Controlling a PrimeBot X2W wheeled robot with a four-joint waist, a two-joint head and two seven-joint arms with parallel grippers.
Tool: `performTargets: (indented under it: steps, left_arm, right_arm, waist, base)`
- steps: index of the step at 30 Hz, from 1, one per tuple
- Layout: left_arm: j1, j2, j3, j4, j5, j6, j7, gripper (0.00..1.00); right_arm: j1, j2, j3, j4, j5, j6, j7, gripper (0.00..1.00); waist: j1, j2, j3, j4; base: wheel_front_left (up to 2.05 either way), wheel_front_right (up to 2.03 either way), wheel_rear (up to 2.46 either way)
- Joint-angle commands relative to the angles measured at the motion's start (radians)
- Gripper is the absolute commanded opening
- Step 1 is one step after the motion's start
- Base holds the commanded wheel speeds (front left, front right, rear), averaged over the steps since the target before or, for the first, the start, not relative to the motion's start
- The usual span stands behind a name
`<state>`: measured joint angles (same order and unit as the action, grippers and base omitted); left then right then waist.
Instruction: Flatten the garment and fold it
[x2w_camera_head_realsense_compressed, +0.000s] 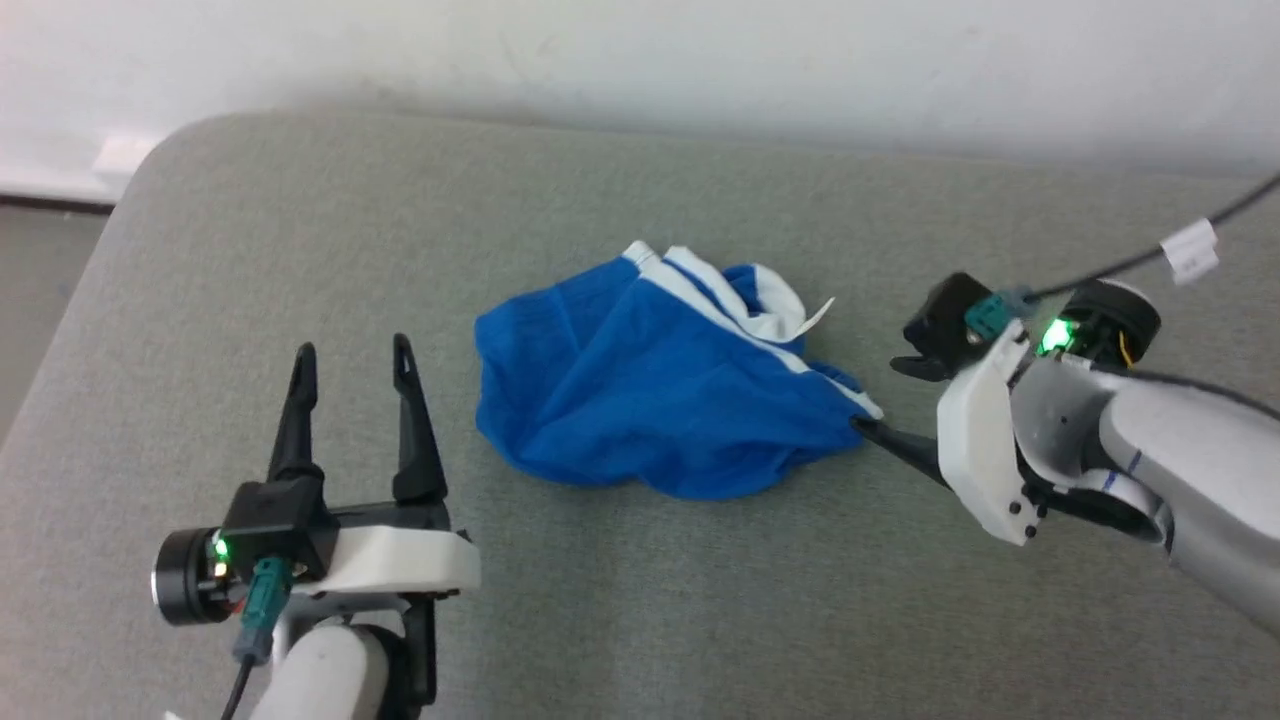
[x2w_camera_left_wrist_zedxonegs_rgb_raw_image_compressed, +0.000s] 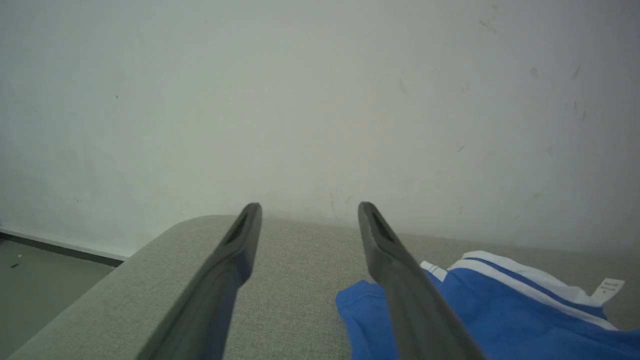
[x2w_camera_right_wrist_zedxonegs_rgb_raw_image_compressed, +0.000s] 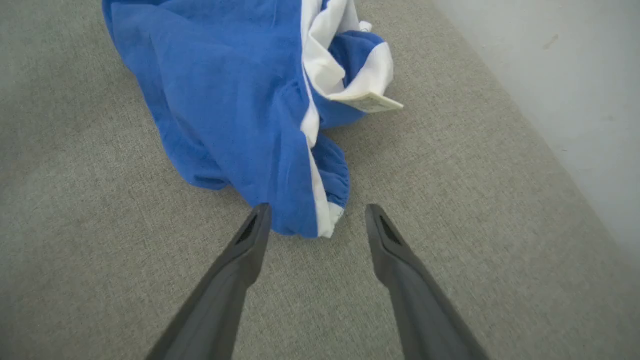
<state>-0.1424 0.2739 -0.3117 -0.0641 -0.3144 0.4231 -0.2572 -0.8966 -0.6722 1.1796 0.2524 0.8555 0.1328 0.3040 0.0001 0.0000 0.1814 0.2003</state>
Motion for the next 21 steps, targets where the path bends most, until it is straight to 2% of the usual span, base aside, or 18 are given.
performTargets:
  steps: [1,5,10,15,16,17,21]
  left_arm:
    - [-0.001,-0.026,0.019,0.008,0.025,-0.023,-0.004,1.00]
    - [-0.025,-0.096,0.059,0.030,0.081,-0.083,-0.004,1.00]
    - [-0.046,-0.157,0.105,0.056,0.128,-0.152,-0.004,1.00]
    - [-0.048,-0.190,0.151,0.066,0.160,-0.193,-0.004,1.00]
    - [-0.045,-0.194,0.160,0.068,0.166,-0.198,-0.004,1.00]
    - [-0.043,-0.197,0.167,0.073,0.171,-0.204,-0.004,1.00]
    - [-0.028,-0.204,0.202,0.083,0.194,-0.223,-0.004,1.00]
  right_arm:
    - [-0.040,0.000,0.031,0.012,0.034,-0.002,0.023,1.00]
    - [-0.101,0.012,0.089,0.066,0.051,-0.002,0.070,1.00]
    - [-0.062,0.044,0.100,0.119,0.019,-0.002,0.125,1.00]
    - [-0.030,0.061,0.100,0.128,-0.027,-0.002,0.089,1.00]
    - [-0.030,0.062,0.100,0.129,-0.043,-0.002,0.071,0.27]
    - [-0.032,0.062,0.100,0.130,-0.054,-0.002,0.050,0.00]
    - [-0.071,0.055,0.101,0.129,-0.107,-0.002,-0.093,0.00]
  waist:
    - [-0.0001,0.0000,0.067,0.063]
    - [-0.0001,0.0000,0.111,0.100]
    - [-0.0001,0.0000,0.139,0.128]
    - [-0.0001,0.0000,0.149,0.120]
    - [-0.0001,0.0000,0.147,0.113]
    - [-0.0001,0.0000,0.142,0.105]
    - [-0.0001,0.0000,0.101,0.058]
  base:
    - [0.00,0.00,0.00]
    - [0.00,0.00,0.00]
    - [0.00,0.00,0.00]
    - [0.00,0.00,0.00]
    - [0.00,0.00,0.00]
    - [0.00,0.00,0.00]
    - [0.00,0.00,0.00]
